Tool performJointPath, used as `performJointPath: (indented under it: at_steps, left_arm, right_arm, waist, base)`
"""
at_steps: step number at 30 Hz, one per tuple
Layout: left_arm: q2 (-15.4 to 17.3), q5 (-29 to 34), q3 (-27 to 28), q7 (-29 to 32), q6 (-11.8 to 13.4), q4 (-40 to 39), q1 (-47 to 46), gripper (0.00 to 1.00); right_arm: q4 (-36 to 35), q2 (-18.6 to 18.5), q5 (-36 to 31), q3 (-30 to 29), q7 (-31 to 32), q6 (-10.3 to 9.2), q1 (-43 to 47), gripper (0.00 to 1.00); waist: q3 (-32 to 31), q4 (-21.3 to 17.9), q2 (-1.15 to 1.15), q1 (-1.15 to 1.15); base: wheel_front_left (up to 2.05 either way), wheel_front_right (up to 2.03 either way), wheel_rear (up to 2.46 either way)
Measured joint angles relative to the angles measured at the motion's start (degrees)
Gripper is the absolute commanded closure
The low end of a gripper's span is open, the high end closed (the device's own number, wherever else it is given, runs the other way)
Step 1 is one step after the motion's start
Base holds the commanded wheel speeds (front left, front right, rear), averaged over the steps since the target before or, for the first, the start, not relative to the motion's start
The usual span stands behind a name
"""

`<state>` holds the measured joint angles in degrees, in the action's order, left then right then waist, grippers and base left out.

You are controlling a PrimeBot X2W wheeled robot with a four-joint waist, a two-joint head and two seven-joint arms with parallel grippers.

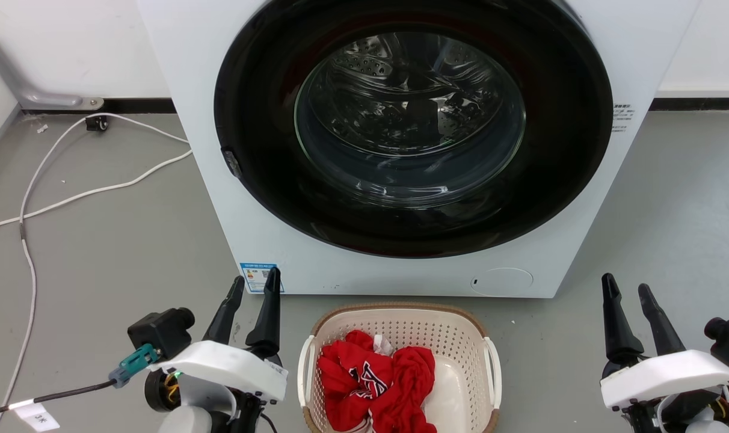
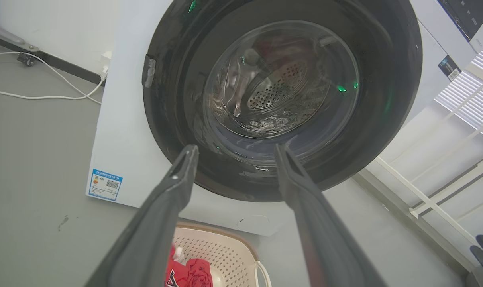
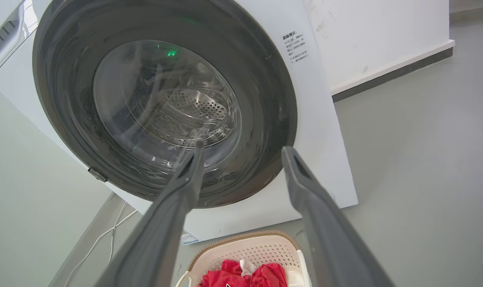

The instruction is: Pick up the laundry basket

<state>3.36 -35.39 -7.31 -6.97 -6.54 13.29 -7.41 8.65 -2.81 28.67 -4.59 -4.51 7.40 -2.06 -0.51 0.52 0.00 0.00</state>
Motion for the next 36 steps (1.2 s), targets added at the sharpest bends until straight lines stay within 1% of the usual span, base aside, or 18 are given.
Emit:
performJointPath:
  at_steps: [5, 17, 30, 36]
  left_arm:
    - [0.5, 3.7, -1.0, -0.8, 0.3, 0.4, -0.2, 0.0]
    - [1.5, 11.6, -3.4, -2.5, 1.9, 1.1, -0.9, 0.0]
    - [2.0, 18.2, -5.4, -4.2, 3.0, 1.9, -1.4, 0.0]
    - [2.1, 20.6, -5.8, -4.9, 3.3, 2.1, -1.7, 0.0]
  right_arm:
    - [-0.7, 0.0, -4.1, 0.3, -0.1, 0.0, 0.0, 0.0]
    - [-2.3, 0.0, -13.2, 1.3, -0.6, 0.0, 0.4, 0.0]
    - [-3.7, 0.0, -20.2, 2.4, -1.6, 0.01, 1.4, 0.0]
    - [-4.1, 0.0, -22.4, 2.4, -2.4, 0.02, 1.5, 0.0]
  waist:
    - [0.0, 0.0, 0.0, 0.0]
    - [0.0, 0.4, 0.0, 0.0]
    - [-0.1, 0.9, 0.0, 0.0]
    - [0.0, 1.0, 0.0, 0.0]
  base:
    - [0.0, 0.0, 0.0]
    - [0.0, 0.0, 0.0]
    - [0.0, 0.0, 0.0]
    - [0.0, 0.0, 0.0]
